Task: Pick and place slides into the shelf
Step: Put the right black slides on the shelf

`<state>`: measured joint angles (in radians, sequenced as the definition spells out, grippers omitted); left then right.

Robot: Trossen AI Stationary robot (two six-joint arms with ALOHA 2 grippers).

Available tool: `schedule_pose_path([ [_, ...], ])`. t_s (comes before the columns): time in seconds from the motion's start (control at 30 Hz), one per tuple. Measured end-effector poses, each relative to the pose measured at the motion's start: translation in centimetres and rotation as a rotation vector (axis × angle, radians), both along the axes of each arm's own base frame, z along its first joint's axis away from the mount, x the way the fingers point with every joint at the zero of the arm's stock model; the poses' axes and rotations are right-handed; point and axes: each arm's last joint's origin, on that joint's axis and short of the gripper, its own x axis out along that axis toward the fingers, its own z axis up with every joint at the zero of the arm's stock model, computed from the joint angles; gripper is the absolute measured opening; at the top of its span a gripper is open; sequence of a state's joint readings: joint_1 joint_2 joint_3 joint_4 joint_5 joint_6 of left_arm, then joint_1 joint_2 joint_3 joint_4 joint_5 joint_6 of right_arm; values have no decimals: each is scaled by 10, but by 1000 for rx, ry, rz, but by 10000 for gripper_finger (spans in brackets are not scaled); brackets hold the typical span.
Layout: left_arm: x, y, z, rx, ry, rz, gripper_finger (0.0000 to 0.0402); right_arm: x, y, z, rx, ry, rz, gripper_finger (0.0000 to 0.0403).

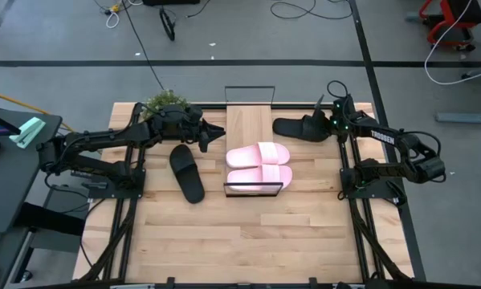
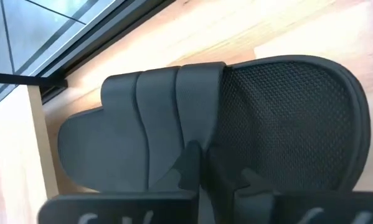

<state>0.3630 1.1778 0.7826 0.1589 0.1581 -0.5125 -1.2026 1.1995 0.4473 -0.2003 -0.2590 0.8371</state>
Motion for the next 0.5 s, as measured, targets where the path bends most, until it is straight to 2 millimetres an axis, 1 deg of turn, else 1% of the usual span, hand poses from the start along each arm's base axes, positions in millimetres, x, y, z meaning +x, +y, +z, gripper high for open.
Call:
schedule_pose_path([
  [0.1,0,0,0,0,0,0,112,0,1,2,-8,-8,5,13],
  [0.23,0,0,0,1,0,0,111,0,5,16,-73,-41,14,10],
  [0.37,0,0,0,1,1,1,114,0,13,39,-165,-80,29,9],
  [0.5,0,0,0,1,0,1,111,2,23,67,-281,-124,59,9],
])
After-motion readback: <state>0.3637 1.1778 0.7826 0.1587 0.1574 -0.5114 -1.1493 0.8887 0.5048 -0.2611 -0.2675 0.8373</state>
